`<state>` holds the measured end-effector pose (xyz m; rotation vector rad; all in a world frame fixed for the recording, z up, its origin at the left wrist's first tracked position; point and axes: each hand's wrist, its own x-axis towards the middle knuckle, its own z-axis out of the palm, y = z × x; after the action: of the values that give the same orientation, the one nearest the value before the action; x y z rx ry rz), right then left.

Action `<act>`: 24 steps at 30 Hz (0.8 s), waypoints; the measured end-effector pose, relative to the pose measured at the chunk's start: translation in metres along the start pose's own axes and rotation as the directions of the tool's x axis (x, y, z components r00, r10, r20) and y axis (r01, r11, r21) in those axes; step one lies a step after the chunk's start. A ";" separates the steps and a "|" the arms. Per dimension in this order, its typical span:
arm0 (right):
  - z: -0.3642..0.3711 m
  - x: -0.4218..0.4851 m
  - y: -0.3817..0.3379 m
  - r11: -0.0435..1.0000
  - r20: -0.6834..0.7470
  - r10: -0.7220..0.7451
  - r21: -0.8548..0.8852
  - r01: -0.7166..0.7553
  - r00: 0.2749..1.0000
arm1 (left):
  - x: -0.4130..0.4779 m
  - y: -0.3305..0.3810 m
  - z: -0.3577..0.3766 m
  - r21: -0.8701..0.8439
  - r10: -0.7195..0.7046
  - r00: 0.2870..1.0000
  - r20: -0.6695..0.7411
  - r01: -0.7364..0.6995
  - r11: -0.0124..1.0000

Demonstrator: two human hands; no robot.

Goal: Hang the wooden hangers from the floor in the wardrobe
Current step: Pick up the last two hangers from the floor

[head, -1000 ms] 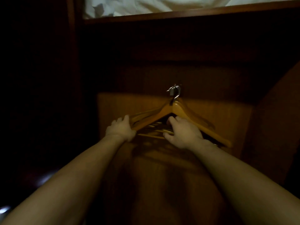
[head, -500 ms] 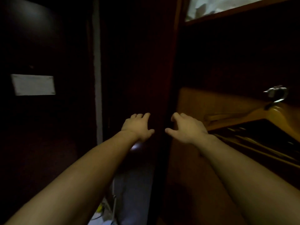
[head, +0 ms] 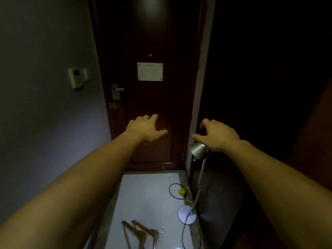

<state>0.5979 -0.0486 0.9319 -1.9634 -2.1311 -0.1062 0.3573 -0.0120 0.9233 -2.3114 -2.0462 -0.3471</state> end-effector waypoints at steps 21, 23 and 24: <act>0.085 0.123 -0.248 0.982 0.110 -0.187 0.031 0.185 0.976 | 0.051 -0.251 0.033 -0.031 -0.128 0.985 0.112 0.132 0.991; 0.100 0.133 -0.254 0.982 0.139 -0.187 0.039 0.183 0.973 | 0.057 -0.259 0.045 -0.019 -0.127 0.981 0.144 0.131 0.991; 0.108 0.138 -0.257 0.983 0.152 -0.186 0.042 0.182 0.971 | 0.060 -0.261 0.052 -0.016 -0.126 0.979 0.161 0.131 0.991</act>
<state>0.3209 0.0845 0.8859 -1.8092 -2.3976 0.0459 0.1145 0.0898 0.8526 -2.2971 -2.2853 -0.2004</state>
